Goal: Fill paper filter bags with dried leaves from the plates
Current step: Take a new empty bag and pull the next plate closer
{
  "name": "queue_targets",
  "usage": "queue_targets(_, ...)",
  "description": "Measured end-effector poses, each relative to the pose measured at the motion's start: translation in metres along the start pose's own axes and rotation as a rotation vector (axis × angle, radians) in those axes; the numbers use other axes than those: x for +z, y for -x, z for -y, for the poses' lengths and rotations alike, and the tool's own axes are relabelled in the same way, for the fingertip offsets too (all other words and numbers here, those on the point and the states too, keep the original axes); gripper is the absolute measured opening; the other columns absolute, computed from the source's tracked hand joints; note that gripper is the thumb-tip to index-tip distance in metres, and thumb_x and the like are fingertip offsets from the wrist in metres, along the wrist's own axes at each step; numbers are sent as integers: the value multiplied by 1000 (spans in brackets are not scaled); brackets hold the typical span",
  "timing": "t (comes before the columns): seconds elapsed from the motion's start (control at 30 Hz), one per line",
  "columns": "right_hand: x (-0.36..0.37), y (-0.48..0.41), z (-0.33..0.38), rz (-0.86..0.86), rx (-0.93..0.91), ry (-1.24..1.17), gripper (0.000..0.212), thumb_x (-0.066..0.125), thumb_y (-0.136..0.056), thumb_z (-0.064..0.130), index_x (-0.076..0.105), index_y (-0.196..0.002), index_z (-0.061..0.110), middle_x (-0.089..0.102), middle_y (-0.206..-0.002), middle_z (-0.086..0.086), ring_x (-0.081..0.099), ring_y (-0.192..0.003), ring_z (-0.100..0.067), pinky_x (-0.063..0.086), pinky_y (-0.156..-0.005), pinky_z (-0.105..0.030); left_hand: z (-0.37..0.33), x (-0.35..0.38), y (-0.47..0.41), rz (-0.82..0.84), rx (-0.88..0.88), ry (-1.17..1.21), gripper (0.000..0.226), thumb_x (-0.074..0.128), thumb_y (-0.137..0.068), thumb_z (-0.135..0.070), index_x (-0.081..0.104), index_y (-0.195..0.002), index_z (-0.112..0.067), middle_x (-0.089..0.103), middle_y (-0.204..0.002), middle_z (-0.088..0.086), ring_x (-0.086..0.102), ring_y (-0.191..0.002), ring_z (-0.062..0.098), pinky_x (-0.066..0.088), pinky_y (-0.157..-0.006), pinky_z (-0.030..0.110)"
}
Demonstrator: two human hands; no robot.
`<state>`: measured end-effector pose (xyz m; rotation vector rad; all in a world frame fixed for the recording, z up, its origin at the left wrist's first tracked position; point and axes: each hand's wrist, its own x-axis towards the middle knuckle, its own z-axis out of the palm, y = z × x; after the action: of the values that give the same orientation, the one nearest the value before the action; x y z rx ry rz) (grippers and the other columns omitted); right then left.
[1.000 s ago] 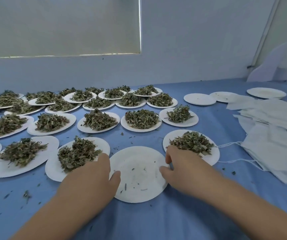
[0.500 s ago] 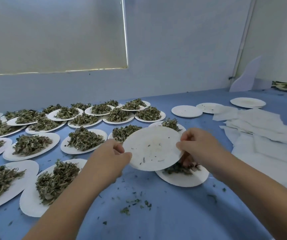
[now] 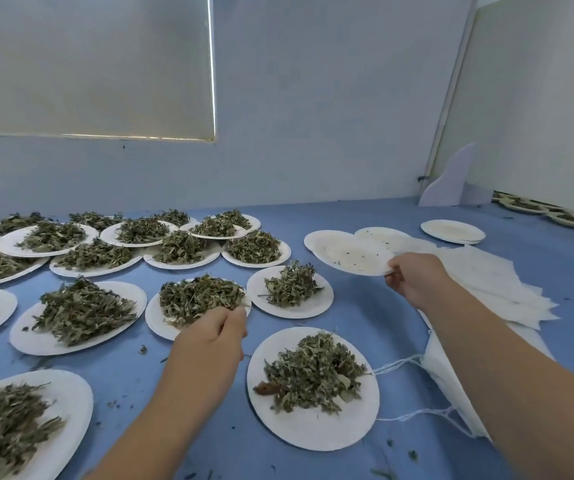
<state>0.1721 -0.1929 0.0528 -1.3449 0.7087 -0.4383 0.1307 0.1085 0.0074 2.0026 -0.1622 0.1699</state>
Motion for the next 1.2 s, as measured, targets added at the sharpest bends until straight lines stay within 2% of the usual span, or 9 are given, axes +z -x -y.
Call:
queue_targets(0.1,18,-31,-1,-46,57,-79,21,43,-88,-14,52,-99,1,48,-76,-11,45,-55,-18,46,-39,-18,0,2,0,17,-24,-25,46,37,-87,-54,56,-66,-18,64,-69,-1,49,-49,1,40,-56,29)
queue_targets(0.23,41,-62,4,-51,-48,-73,35,47,-88,-11,49,-124,-7,51,-81,-10,56,-63,-19,57,-58,-23,3,1,-2,15,-65,-27,52,32,-82,-59,56,-70,-14,64,-73,1,54,-59,6,42,-61,30)
queue_targets(0.33,51,-70,1,29,-103,55,44,48,-90,-6,41,-134,-9,52,-91,-11,56,-69,-17,54,-51,-21,8,1,-1,24,-38,-71,56,31,-82,-61,55,-74,-11,62,-72,3,52,-55,8,43,-61,30)
queue_targets(0.4,54,-73,-6,78,-62,122,41,49,-92,-3,43,-132,-7,54,-96,-14,58,-71,-20,54,-51,-24,9,-1,-2,16,-36,-64,53,32,-82,-60,55,-73,-14,61,-69,2,48,-49,5,42,-58,30)
queue_targets(0.5,50,-71,-11,125,21,136,24,47,-94,0,46,-118,-3,56,-86,-18,60,-68,-26,52,-54,-31,11,-1,-4,4,-33,-63,48,34,-84,-59,55,-70,-19,61,-65,-1,51,-52,8,44,-59,31)
queue_targets(0.67,19,-59,-3,169,-21,229,11,53,-92,5,56,-101,-1,56,-73,-12,56,-60,-20,51,-52,-29,10,4,0,41,-10,-139,41,38,-93,-53,53,-72,-21,64,-71,1,56,-62,15,47,-63,33)
queue_targets(0.77,-3,-39,6,171,-53,429,12,57,-92,12,60,-98,2,61,-77,-11,58,-61,-20,51,-56,-29,8,6,3,45,13,-210,39,41,-95,-50,50,-71,-20,63,-72,4,53,-60,15,42,-58,30)
queue_targets(0.97,-57,7,20,197,-207,1045,12,57,-92,21,62,-89,10,68,-82,-6,64,-61,-16,46,-53,-23,10,6,9,57,1,-315,33,42,-94,-51,54,-73,-28,61,-70,-7,56,-65,11,37,-54,27)
queue_targets(1.2,-95,56,13,289,-114,1408,30,57,-91,37,61,-87,7,68,-79,-4,67,-56,-15,50,-49,-22,7,5,12,58,47,-421,42,43,-96,-40,37,-62,-15,47,-59,1,42,-55,20,32,-53,28)
